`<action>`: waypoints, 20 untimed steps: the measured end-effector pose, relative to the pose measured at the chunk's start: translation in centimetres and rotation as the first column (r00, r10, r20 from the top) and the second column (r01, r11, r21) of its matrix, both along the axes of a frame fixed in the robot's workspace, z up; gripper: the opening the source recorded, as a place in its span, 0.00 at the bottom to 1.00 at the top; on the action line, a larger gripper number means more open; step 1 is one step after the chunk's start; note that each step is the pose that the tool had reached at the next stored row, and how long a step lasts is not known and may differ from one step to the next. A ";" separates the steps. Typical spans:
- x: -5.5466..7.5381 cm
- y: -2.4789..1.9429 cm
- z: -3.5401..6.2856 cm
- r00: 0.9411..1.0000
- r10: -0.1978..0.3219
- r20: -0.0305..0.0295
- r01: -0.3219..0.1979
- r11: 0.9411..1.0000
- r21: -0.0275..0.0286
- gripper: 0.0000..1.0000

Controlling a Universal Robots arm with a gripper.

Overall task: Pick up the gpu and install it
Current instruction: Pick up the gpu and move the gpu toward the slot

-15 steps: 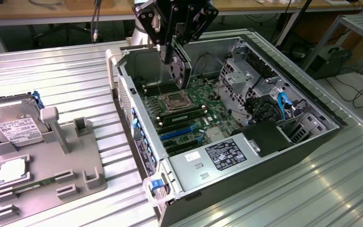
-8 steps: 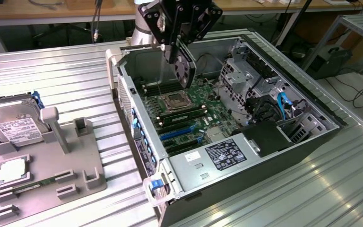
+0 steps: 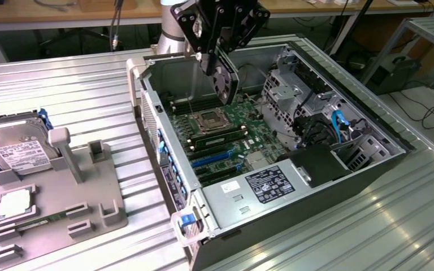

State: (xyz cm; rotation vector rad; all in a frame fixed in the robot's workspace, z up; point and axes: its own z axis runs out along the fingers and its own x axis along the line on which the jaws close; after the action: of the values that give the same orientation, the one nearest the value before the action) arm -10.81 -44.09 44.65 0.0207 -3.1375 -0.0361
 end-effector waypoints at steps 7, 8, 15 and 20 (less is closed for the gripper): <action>0.8 0.00 -0.06 1.000 0.000 0.000 0.000 1.000 0.000 0.27; 0.9 0.00 -0.07 1.000 0.000 0.000 0.000 1.000 0.000 0.27; 1.7 0.00 -0.13 1.000 0.000 0.000 0.000 1.000 0.000 0.27; 2.0 0.00 -0.16 1.000 0.000 0.000 0.000 1.000 0.000 0.27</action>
State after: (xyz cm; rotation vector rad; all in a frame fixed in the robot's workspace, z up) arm -8.84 -44.09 44.48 0.0207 -3.1375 -0.0362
